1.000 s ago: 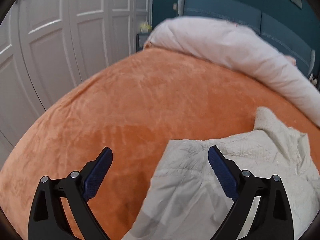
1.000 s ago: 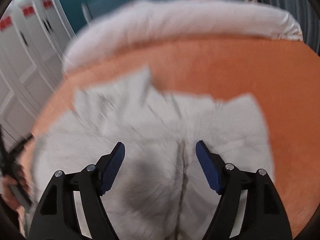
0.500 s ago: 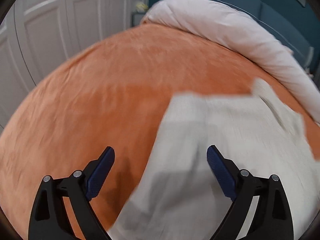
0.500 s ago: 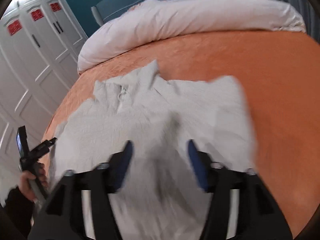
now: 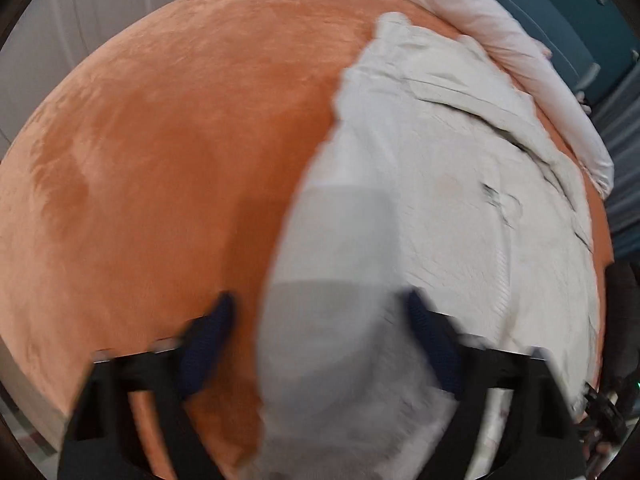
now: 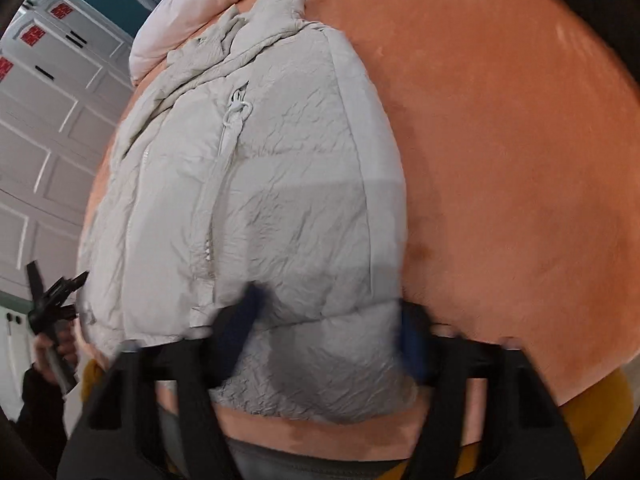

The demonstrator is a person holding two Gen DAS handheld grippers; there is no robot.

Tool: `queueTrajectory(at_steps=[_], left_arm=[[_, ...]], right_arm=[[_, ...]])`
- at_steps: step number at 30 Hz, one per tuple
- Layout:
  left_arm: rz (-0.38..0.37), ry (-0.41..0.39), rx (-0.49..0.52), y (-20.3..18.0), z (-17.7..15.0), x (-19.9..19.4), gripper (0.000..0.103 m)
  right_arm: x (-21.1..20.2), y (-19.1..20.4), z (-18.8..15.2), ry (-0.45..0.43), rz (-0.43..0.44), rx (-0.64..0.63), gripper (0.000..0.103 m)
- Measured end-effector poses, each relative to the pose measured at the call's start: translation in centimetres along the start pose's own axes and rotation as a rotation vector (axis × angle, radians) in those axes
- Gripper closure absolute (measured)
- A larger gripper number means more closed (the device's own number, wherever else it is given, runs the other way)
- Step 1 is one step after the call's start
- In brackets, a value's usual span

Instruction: Fold large clothes

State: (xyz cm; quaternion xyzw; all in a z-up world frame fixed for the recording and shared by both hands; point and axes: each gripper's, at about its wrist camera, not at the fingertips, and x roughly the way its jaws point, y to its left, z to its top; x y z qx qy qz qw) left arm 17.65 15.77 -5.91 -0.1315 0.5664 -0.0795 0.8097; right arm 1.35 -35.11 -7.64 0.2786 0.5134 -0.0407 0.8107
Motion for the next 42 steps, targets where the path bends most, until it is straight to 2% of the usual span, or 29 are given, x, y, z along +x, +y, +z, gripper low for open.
queueTrajectory(at_steps=[1, 2, 3, 5, 8, 11, 13, 14, 15, 16, 17, 18, 19, 20, 21, 22, 23, 25, 27, 29, 33, 38, 42], left_arm=[[-0.027, 0.002, 0.02, -0.7, -0.3, -0.7, 0.067], [-0.016, -0.006, 0.043, -1.1, -0.3, -1.4, 0.081], [-0.02, -0.019, 0.078, -1.7, -0.6, -2.4, 0.089], [-0.029, -0.049, 0.158, -2.5, -2.0, -5.8, 0.092], [-0.045, -0.024, 0.197, -2.4, -5.2, -9.1, 0.093], [-0.01, 0.046, 0.236, -1.8, -10.4, -10.5, 0.093], [0.025, 0.092, 0.25, -0.9, -13.9, -11.0, 0.087], [0.048, 0.098, 0.239, -0.6, -15.4, -11.5, 0.081], [0.056, 0.089, 0.223, -0.5, -15.9, -12.1, 0.076], [0.062, 0.067, 0.207, -0.7, -15.8, -12.8, 0.075], [0.062, 0.015, 0.188, -1.0, -15.1, -14.1, 0.076], [0.05, -0.045, 0.178, -1.4, -13.8, -15.4, 0.071], [0.038, -0.11, 0.172, -1.8, -12.2, -16.5, 0.064], [0.03, -0.195, 0.163, -2.4, -10.0, -17.7, 0.049], [0.022, -0.248, 0.159, -3.1, -8.5, -18.3, 0.043], [0.0, -0.303, 0.168, -4.1, -5.8, -18.2, 0.043], [-0.004, -0.326, 0.175, -5.0, -3.9, -17.6, 0.043], [-0.01, -0.378, 0.181, -7.0, 0.0, -15.7, 0.043], [0.011, -0.414, 0.191, -9.3, 4.3, -12.2, 0.043], [0.021, -0.404, 0.162, -11.0, 8.4, -7.7, 0.044], [0.072, -0.345, 0.13, -12.6, 13.7, 1.2, 0.047], [0.111, -0.268, 0.093, -10.5, 13.7, 7.8, 0.047], [0.151, -0.34, 0.14, -10.3, 11.9, 9.6, 0.046]], right_arm=[[-0.6, 0.7, 0.1, -0.012, 0.019, -0.007, 0.082], [-1.5, 1.0, -0.1, -0.031, 0.021, -0.008, 0.087], [-2.9, 1.5, -0.1, -0.057, 0.031, -0.023, 0.091], [-6.1, 2.8, -0.8, -0.098, 0.031, -0.085, 0.093], [-9.2, 3.4, -3.3, -0.063, -0.001, -0.16, 0.093], [-10.4, 2.2, -7.9, 0.058, -0.059, -0.208, 0.092], [-10.4, 1.1, -10.5, 0.127, -0.085, -0.195, 0.087], [-10.3, 0.5, -11.7, 0.164, -0.103, -0.184, 0.084], [-10.4, 0.1, -12.3, 0.177, -0.119, -0.179, 0.076], [-10.7, 0.1, -12.4, 0.174, -0.13, -0.179, 0.074], [-11.6, 0.3, -11.7, 0.146, -0.138, -0.19, 0.074], [-12.6, 0.7, -10.7, 0.105, -0.146, -0.204, 0.073], [-13.9, 1.5, -9.2, 0.026, -0.171, -0.223, 0.066], [-15.2, 2.1, -7.6, -0.052, -0.176, -0.236, 0.06], [-16.2, 2.7, -6.2, -0.119, -0.155, -0.242, 0.049], [-17.1, 3.1, -5.0, -0.18, -0.122, -0.249, 0.048], [-16.9, 4.8, -2.1, -0.237, -0.07, -0.269, 0.048], [-15.4, 7.2, 1.2, -0.282, -0.017, -0.306, 0.048], [-12.3, 12.0, 5.1, -0.322, 0.044, -0.381, 0.048], [-8.1, 16.8, 8.6, -0.326, 0.075, -0.441, 0.048], [1.0, 25.1, 16.5, -0.264, 0.145, -0.477, 0.048], [11.4, 32.2, 23.6, -0.183, 0.134, -0.463, 0.048], [17.7, 34.8, 25.9, -0.134, 0.083, -0.479, 0.048]])
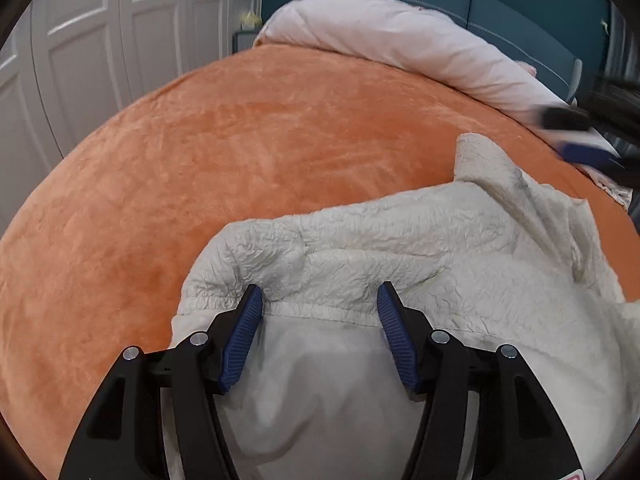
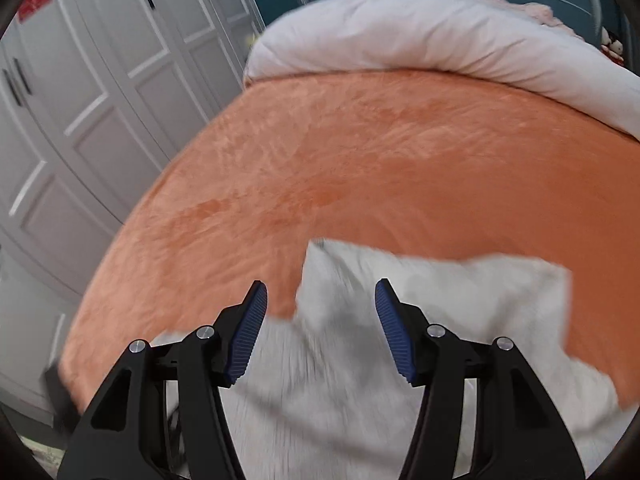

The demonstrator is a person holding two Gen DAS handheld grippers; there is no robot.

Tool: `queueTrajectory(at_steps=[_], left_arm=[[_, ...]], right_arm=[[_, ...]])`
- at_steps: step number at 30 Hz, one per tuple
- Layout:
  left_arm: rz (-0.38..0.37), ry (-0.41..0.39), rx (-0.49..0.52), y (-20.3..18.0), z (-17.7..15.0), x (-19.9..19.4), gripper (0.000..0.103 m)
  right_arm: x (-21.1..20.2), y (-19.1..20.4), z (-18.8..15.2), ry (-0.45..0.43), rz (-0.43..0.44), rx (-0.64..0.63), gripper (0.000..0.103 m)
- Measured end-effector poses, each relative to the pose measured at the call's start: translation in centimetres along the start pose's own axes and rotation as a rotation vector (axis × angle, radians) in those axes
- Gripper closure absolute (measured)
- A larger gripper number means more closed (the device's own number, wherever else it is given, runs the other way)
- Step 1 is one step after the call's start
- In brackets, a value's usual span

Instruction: Fold large clothes

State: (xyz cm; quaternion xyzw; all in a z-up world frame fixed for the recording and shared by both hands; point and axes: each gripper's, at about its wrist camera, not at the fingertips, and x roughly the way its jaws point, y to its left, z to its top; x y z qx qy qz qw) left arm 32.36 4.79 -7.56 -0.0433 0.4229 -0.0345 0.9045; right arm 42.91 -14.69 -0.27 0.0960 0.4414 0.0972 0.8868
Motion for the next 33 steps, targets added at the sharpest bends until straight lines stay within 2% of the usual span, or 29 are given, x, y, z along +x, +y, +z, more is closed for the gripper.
queueTrajectory(at_steps=[2, 3, 4, 5, 6, 7, 8, 9, 10, 11, 12, 13, 14, 15, 17, 19, 20, 22, 25, 28, 29, 31, 33], left_arm=[[0.005, -0.017, 0.002, -0.1, -0.5, -0.3, 0.046], [0.0, -0.024, -0.002, 0.1, -0.6, -0.3, 0.045], [-0.006, -0.028, -0.007, 0.2, -0.7, -0.2, 0.045], [-0.015, -0.033, -0.016, 0.4, -0.8, -0.2, 0.045], [-0.02, -0.037, -0.024, 0.6, -1.0, -0.4, 0.045], [-0.023, -0.041, -0.028, 0.6, -1.1, -0.5, 0.045], [-0.019, -0.046, -0.024, 0.6, -1.1, -0.4, 0.045], [-0.01, -0.047, -0.019, 0.3, -1.1, -0.3, 0.045], [0.001, -0.045, -0.01, 0.1, -1.1, -0.2, 0.045], [0.006, -0.045, -0.006, 0.0, -1.1, -0.1, 0.045], [0.01, -0.045, -0.004, 0.0, -1.1, -0.1, 0.045], [0.011, -0.046, -0.004, 0.1, -1.1, 0.0, 0.045], [0.011, -0.045, -0.004, 0.0, -1.2, 0.0, 0.045], [0.015, -0.045, -0.001, 0.0, -1.2, 0.0, 0.045], [0.024, -0.045, 0.007, -0.2, -1.2, 0.1, 0.045], [0.031, -0.045, 0.012, -0.3, -1.2, 0.1, 0.045], [0.037, -0.044, 0.017, -0.4, -1.2, 0.1, 0.045], [0.038, -0.042, 0.019, -0.5, -0.8, -0.3, 0.045], [0.013, -0.055, 0.03, -0.9, 0.8, -2.4, 0.045], [-0.092, -0.104, 0.055, -4.1, 4.3, -5.9, 0.044], [-0.151, -0.102, 0.09, -6.4, 5.9, -6.7, 0.04], [-0.247, -0.083, 0.14, -10.5, 7.7, -7.0, 0.038], [-0.336, -0.018, 0.222, -16.5, 9.2, -5.6, 0.032]], right_arm=[[4.0, 0.6, 0.4, 0.081, -0.038, 0.002, 0.049], [5.6, 0.9, 0.2, 0.12, -0.058, 0.001, 0.065], [6.5, 1.2, 0.1, 0.144, -0.07, -0.007, 0.098], [6.0, 1.3, 0.2, 0.118, -0.053, -0.008, 0.098], [4.8, 1.2, 0.4, 0.054, -0.033, 0.002, 0.098], [3.1, 0.2, 0.9, -0.035, -0.017, 0.04, 0.098], [2.7, -1.1, 1.0, -0.067, -0.012, 0.08, 0.098], [3.2, -2.6, 1.0, -0.06, -0.013, 0.124, 0.098], [4.9, -4.8, 0.7, 0.002, -0.027, 0.185, 0.098], [5.2, -5.8, 0.4, 0.01, -0.023, 0.223, 0.098], [4.1, -6.6, 0.2, -0.039, -0.036, 0.259, 0.099], [1.4, -7.3, 0.1, -0.145, -0.11, 0.294, 0.097], [-0.7, -8.1, 0.0, -0.211, -0.095, 0.33, 0.096], [-3.0, -9.5, -0.3, -0.265, -0.044, 0.379, 0.096], [-7.3, -12.1, -1.3, -0.311, -0.023, 0.424, 0.089], [-9.8, -14.0, -3.1, -0.276, -0.068, 0.362, 0.069], [-10.1, -14.6, -3.9, -0.244, -0.093, 0.333, 0.065], [-10.2, -16.1, -6.6, -0.175, -0.139, 0.298, 0.064], [-10.1, -17.4, -9.8, -0.108, -0.137, 0.294, 0.064], [-8.6, -18.2, -12.6, -0.044, -0.193, 0.252, 0.064], [-8.2, -18.7, -12.7, -0.036, -0.201, 0.243, 0.064], [-7.5, -18.9, -13.8, -0.04, -0.21, 0.228, 0.066], [-7.6, -18.6, -14.1, -0.051, -0.215, 0.22, 0.066]])
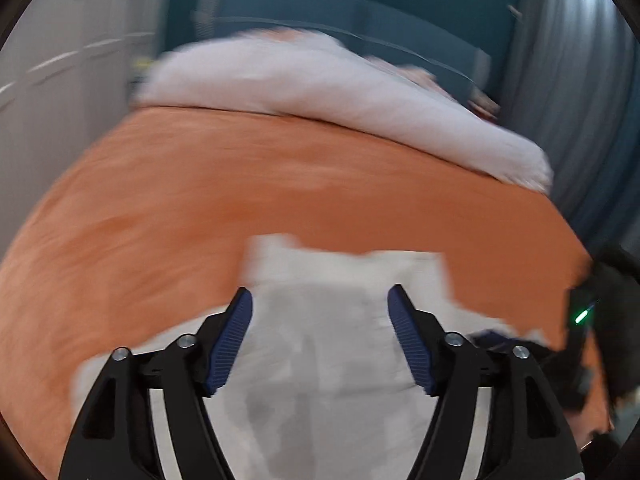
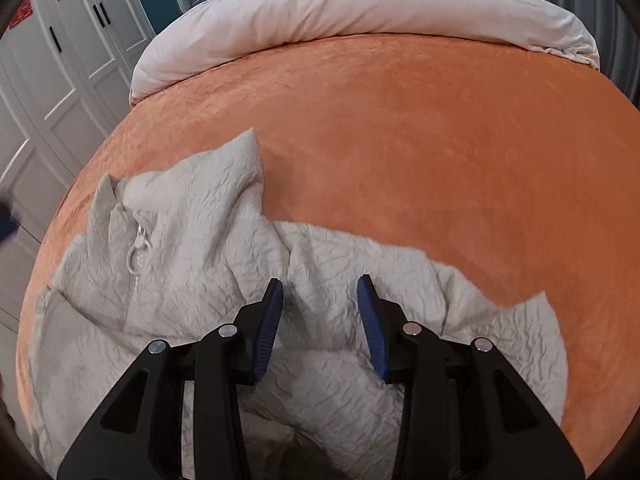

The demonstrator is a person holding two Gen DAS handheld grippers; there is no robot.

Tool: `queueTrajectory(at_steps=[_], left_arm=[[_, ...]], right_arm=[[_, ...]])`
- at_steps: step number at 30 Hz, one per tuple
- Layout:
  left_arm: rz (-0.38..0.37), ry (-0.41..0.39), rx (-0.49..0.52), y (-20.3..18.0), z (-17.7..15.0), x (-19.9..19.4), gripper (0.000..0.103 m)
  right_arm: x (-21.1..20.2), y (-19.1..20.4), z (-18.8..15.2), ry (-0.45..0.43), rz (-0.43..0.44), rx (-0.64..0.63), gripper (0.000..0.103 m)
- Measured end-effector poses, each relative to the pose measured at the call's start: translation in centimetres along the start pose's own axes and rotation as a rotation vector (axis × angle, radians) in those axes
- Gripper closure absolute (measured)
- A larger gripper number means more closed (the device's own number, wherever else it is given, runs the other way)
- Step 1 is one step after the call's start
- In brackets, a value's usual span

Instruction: Fold large clothes

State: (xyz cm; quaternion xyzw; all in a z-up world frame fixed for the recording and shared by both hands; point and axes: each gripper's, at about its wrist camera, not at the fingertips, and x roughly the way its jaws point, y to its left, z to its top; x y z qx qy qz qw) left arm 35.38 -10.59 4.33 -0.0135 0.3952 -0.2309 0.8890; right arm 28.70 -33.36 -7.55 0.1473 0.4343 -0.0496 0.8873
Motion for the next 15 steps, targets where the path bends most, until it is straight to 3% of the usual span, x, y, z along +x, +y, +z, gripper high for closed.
queueTrajectory(at_steps=[3, 7, 8, 9, 10, 11, 13, 15], left_arm=[[0.001, 0.086, 0.077, -4.9, 1.4, 5.8, 0.025], [0.084, 0.255, 0.025, -6.3, 0.2, 13.5, 0.028], [0.117, 0.238, 0.034, -6.3, -0.4, 14.1, 0.043], [0.116, 0.215, 0.051, -6.4, -0.7, 14.1, 0.07], [0.066, 0.211, 0.056, -6.3, -0.8, 14.1, 0.093], [0.027, 0.208, 0.044, -6.1, -0.8, 13.7, 0.1], [0.029, 0.151, 0.03, -5.7, -0.6, 12.1, 0.1], [0.021, 0.101, 0.015, -5.0, -0.8, 10.5, 0.1]], right_arm=[[-0.1, -0.2, -0.4, -0.004, 0.006, -0.002, 0.066], [0.3, -0.7, -0.2, -0.006, 0.032, -0.003, 0.066], [0.2, -1.0, -0.2, -0.01, 0.044, 0.007, 0.066], [0.0, -1.2, -0.2, -0.019, 0.054, 0.019, 0.068], [-0.2, -1.3, -0.2, -0.034, 0.055, 0.028, 0.073], [-1.1, -1.6, -0.3, -0.085, 0.037, 0.049, 0.076], [-2.0, -2.5, -0.4, -0.136, 0.046, 0.093, 0.083], [-1.5, -3.3, -0.7, -0.116, 0.056, 0.121, 0.092]])
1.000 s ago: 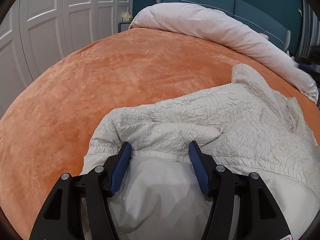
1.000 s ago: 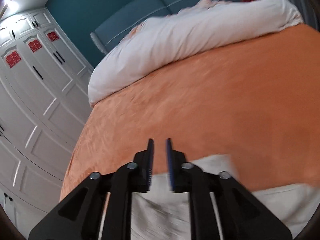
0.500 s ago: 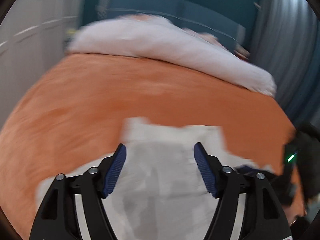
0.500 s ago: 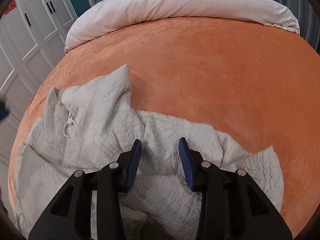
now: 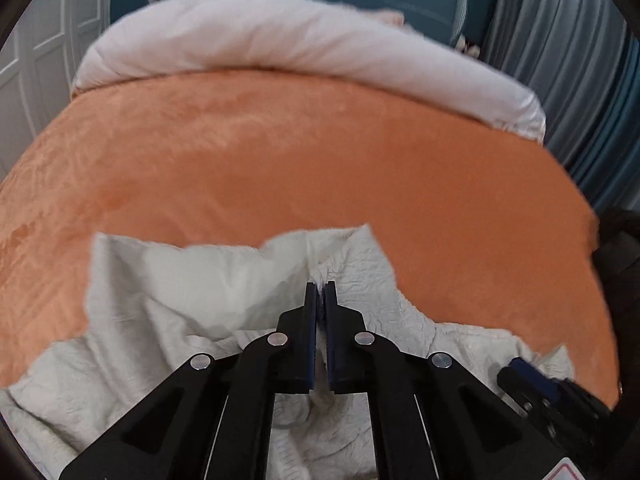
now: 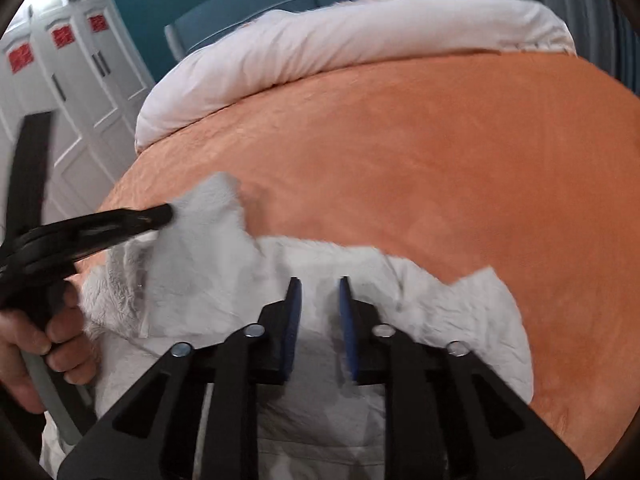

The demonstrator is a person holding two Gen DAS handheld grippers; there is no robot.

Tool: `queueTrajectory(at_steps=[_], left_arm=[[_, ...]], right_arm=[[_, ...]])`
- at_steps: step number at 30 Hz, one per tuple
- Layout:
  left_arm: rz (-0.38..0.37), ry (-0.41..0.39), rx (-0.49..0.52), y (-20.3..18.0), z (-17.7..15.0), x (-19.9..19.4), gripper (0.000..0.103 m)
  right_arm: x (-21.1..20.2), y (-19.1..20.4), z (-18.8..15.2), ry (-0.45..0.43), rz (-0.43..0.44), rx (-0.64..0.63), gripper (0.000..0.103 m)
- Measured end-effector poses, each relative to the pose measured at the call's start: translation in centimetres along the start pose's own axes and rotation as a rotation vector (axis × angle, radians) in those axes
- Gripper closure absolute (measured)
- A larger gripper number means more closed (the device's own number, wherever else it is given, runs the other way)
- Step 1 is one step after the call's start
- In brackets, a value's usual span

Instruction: Fold large clothes

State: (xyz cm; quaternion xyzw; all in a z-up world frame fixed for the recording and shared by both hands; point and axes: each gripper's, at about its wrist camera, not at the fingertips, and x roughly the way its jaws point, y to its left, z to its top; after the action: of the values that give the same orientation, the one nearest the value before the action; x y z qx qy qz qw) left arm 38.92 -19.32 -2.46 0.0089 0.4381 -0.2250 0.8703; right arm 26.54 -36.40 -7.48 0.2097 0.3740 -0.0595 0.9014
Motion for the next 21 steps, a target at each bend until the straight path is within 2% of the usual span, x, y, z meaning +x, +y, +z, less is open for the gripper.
queueTrajectory(at_steps=[1, 2, 6, 9, 10, 12, 13, 14, 15, 16, 18, 19, 21], left_arm=[[-0.006, -0.023, -0.025, 0.6, -0.3, -0.6, 0.1], [-0.001, -0.032, -0.04, 1.0, -0.6, -0.6, 0.1], [0.016, -0.03, -0.1, 1.8, -0.9, 1.2, 0.099], [0.038, -0.061, -0.12, 2.2, -0.3, 1.6, 0.102], [0.043, -0.071, -0.12, 2.4, -0.1, 1.7, 0.102], [0.141, -0.092, -0.145, 3.5, -0.1, 1.4, 0.103], [0.149, -0.07, -0.19, 4.8, -0.2, 2.0, 0.103], [0.109, -0.023, -0.279, 6.8, -0.5, 3.0, 0.103], [0.056, -0.008, -0.339, 8.1, -0.8, 3.3, 0.103], [0.041, -0.028, -0.351, 8.4, -0.7, 2.5, 0.103], [0.045, -0.074, -0.3, 8.0, -0.2, 0.6, 0.103], [0.031, -0.089, -0.275, 7.9, 0.0, -0.4, 0.103], [0.003, -0.105, -0.224, 7.7, 0.0, -2.8, 0.103]], right_arm=[[0.4, -0.5, -0.2, 0.015, -0.007, 0.016, 0.097], [0.4, -0.7, -0.2, 0.015, 0.001, 0.022, 0.098], [0.0, -0.3, 0.2, -0.002, -0.017, 0.001, 0.098], [-0.6, 0.2, 1.0, -0.009, -0.002, -0.017, 0.095], [-0.1, 0.5, 1.4, 0.01, -0.046, -0.046, 0.095], [2.4, -0.2, 0.7, 0.118, -0.129, -0.073, 0.103], [3.3, -1.2, 0.5, 0.149, -0.109, -0.046, 0.103], [3.0, -1.9, 0.6, 0.144, -0.076, -0.008, 0.103], [2.7, -2.2, 0.8, 0.138, -0.072, 0.0, 0.103], [1.9, -2.3, 0.9, 0.107, -0.084, 0.009, 0.103], [0.5, -2.6, 1.1, 0.072, -0.092, 0.034, 0.103], [-0.4, -2.7, 1.3, 0.053, -0.093, 0.054, 0.1], [-2.0, -2.0, 2.1, 0.021, -0.036, 0.073, 0.1]])
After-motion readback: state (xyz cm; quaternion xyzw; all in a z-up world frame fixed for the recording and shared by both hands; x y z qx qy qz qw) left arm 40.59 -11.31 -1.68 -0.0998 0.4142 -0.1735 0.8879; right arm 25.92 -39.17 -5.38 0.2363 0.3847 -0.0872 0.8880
